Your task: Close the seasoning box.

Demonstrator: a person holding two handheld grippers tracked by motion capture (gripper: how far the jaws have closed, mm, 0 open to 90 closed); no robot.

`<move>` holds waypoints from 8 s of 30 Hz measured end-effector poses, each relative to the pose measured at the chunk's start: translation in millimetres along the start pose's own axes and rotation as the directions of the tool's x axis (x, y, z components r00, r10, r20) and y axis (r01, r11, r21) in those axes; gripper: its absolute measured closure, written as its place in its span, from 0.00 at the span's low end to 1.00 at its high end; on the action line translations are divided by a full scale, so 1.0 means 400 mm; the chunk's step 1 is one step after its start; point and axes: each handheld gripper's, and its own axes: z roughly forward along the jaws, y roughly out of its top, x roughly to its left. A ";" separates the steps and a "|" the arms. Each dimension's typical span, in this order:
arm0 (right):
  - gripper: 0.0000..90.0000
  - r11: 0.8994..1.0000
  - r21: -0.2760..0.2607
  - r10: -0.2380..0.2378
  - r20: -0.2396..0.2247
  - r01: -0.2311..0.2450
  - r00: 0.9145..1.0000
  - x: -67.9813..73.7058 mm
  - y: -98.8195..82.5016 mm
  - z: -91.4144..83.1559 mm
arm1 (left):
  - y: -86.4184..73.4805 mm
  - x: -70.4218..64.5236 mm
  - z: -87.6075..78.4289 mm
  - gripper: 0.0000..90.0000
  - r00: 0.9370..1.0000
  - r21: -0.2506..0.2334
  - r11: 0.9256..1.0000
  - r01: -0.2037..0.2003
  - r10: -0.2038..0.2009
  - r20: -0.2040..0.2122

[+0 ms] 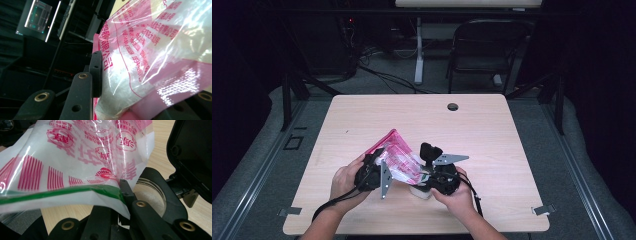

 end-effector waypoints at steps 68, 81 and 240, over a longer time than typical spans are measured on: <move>0.99 0.999 -0.040 0.001 -0.009 -0.002 1.000 0.000 0.024 -0.011 | -0.083 -0.011 0.060 0.80 0.911 0.043 0.943 0.331 -0.331 0.244; 0.99 0.999 -0.046 -0.002 -0.008 0.001 1.000 0.001 0.029 -0.013 | -0.092 -0.016 0.070 0.80 0.885 0.052 0.926 0.375 -0.374 0.278; 0.64 0.992 -0.119 0.038 0.026 -0.035 0.999 -0.018 0.030 -0.033 | -0.334 0.064 0.127 0.82 0.560 0.310 0.548 0.777 -0.827 0.057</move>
